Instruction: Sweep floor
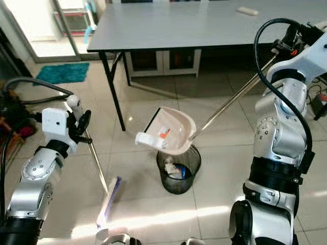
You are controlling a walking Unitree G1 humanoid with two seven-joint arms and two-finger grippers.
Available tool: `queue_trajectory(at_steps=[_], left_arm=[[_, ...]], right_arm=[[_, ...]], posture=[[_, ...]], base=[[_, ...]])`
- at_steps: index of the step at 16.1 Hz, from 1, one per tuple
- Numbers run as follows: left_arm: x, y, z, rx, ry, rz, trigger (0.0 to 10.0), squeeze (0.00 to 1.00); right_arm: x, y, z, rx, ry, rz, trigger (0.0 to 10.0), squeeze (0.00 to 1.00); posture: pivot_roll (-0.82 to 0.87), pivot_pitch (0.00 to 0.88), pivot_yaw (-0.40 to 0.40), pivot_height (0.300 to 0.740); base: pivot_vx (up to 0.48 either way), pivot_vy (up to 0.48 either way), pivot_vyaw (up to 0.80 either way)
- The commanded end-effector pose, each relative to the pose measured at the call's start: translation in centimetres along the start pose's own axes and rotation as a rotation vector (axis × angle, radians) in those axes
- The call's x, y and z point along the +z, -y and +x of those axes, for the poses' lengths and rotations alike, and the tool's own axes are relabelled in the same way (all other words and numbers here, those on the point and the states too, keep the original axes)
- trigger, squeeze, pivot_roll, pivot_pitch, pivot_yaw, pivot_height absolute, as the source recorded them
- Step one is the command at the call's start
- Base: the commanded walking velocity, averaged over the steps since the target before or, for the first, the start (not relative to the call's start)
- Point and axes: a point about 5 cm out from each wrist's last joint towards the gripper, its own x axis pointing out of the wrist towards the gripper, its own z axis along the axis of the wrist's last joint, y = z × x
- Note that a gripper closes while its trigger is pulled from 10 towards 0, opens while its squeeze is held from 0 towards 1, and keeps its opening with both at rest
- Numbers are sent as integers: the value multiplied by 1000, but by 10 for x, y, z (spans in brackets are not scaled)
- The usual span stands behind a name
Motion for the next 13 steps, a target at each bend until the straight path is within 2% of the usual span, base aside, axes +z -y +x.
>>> queue_trajectory(at_steps=[1, 5, 6, 8, 13], left_arm=[[5, -2, 0, 0, 19, 14, 10000, 0], [5, -4, 2, 3, 20, 18, 10000, 0], [7, -6, 2, 14, 36, 28, 10000, 0], [7, -7, 1, 18, 37, 49, 10000, 0], [6, -8, 2, 15, 31, 83, 10000, 0]], right_arm=[[14, 3, 1, -13, 70, 22, 10000, 0], [17, 7, 1, -1, 95, -26, 10000, 0], [19, -1, -2, 87, 140, -101, 10000, 0], [12, -12, -7, 182, 146, -182, 10000, 0], [-12, -31, -23, 319, 166, -301, 10000, 0]], posture=[[1, 58, 82, 740], [-1, 60, 81, 740], [-1, 61, 79, 740], [0, 56, 79, 740], [9, 47, 76, 740]], base=[[0, 0, 0], [0, 0, 0], [0, 0, 0], [0, 0, 0], [0, 0, 0]])
